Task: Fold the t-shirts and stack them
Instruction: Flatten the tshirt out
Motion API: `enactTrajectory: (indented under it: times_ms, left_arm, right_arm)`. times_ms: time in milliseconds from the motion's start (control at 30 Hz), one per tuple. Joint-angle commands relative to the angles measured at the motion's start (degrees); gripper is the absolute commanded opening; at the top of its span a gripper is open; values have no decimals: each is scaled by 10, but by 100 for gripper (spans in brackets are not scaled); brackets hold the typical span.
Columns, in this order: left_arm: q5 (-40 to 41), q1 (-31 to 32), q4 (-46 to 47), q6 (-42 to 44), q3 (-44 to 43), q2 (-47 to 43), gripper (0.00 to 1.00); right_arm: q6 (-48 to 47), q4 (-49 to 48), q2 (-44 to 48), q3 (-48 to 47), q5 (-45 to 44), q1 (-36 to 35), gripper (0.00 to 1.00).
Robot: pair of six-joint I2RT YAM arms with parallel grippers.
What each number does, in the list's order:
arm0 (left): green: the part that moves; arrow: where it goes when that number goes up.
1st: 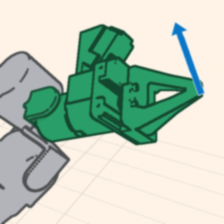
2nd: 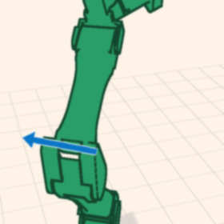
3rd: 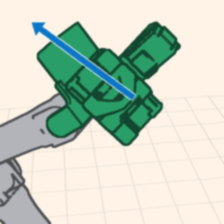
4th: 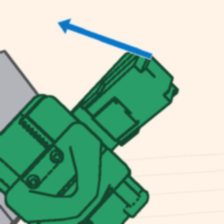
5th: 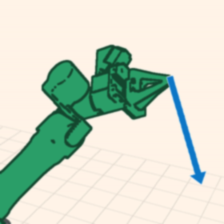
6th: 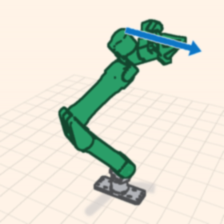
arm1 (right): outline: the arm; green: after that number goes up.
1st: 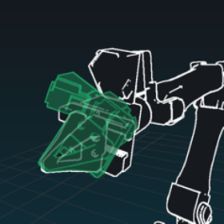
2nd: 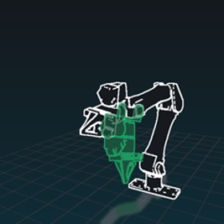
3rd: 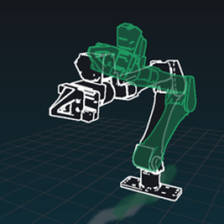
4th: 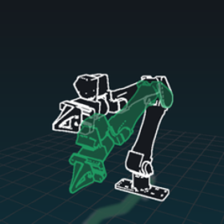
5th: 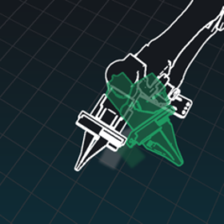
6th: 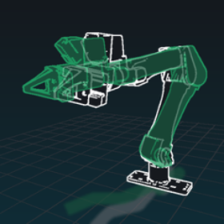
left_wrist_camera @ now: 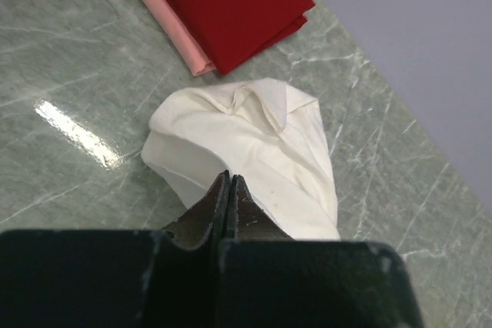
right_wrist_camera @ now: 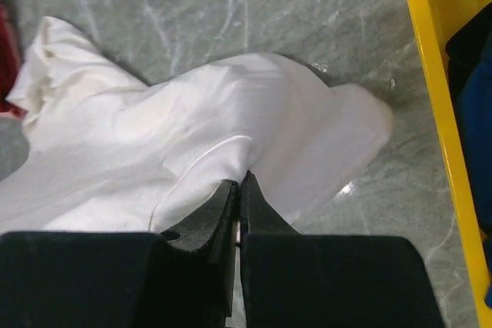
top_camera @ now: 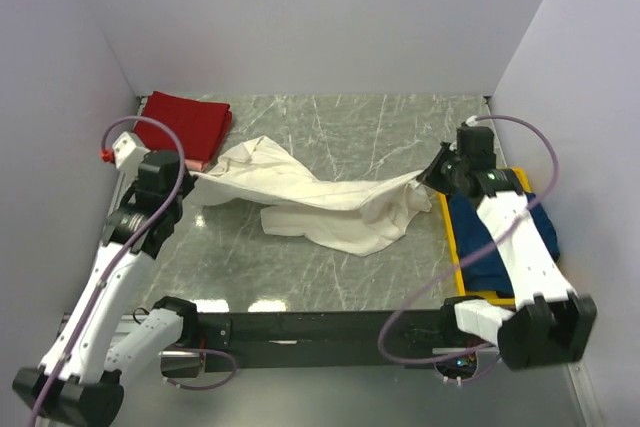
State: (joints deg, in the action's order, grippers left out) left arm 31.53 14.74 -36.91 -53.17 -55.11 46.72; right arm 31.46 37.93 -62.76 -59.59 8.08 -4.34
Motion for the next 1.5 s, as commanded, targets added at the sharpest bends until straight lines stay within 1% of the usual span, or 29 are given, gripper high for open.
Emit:
enactTrajectory:
  times_ms: [0, 67, 100, 167, 200, 233, 300, 400, 567, 667, 700, 767, 833, 933, 1067, 1167, 1467]
  left_arm:
    - [-31, -11, 63, 18, 9, 51, 0]
    - [-37, -14, 80, 20, 12, 71, 0]
    - [-40, -16, 83, 22, 13, 87, 0]
    - [-43, -19, 92, 25, 16, 97, 0]
    - [-44, -22, 95, 31, 17, 101, 0]
    - [-47, -24, 98, 33, 19, 103, 0]
    - [-50, -30, 102, 40, 24, 102, 0]
    - [-57, -38, 104, 46, 31, 94, 0]
    - [-74, -48, 111, 50, 40, 80, 0]
    - [-78, -49, 111, 53, 40, 79, 0]
    - [-81, -50, 112, 54, 40, 79, 0]
    - [-82, -51, 114, 54, 43, 76, 0]
    - [-87, -51, 115, 54, 45, 76, 0]
    - [-91, -52, 118, 53, 49, 75, 0]
    - [-97, -53, 123, 51, 55, 77, 0]
    - [-100, -53, 125, 49, 56, 78, 0]
    - [-103, -54, 129, 49, 61, 80, 0]
  right_arm:
    - [-6, -40, -97, -8, -20, 4, 7]
    - [-7, -44, -133, -24, -31, 4, 11]
    - [-4, -52, -164, -26, -43, 5, 18]
    - [-4, -52, -192, -44, -52, 7, 24]
    - [-3, -51, -213, -50, -61, 8, 30]
    - [-3, -50, -222, -61, -63, 8, 33]
    - [2, -45, -226, -68, -67, 8, 40]
    - [8, -45, -197, -62, -77, 6, 45]
    - [18, -39, -136, -22, -106, -5, 46]
    - [31, -42, -94, 10, -122, -28, 46]
    - [37, -46, -75, 19, -128, -50, 46]
    - [45, -51, -63, 40, -143, -70, 47]
    - [53, -52, -64, 50, -162, -89, 47]
    - [61, -60, -80, 61, -155, -95, 47]
    - [76, -84, -88, 74, -168, -119, 47]
    - [92, -94, -106, 75, -164, -122, 47]
    - [170, -153, -105, 117, -158, -124, 46]
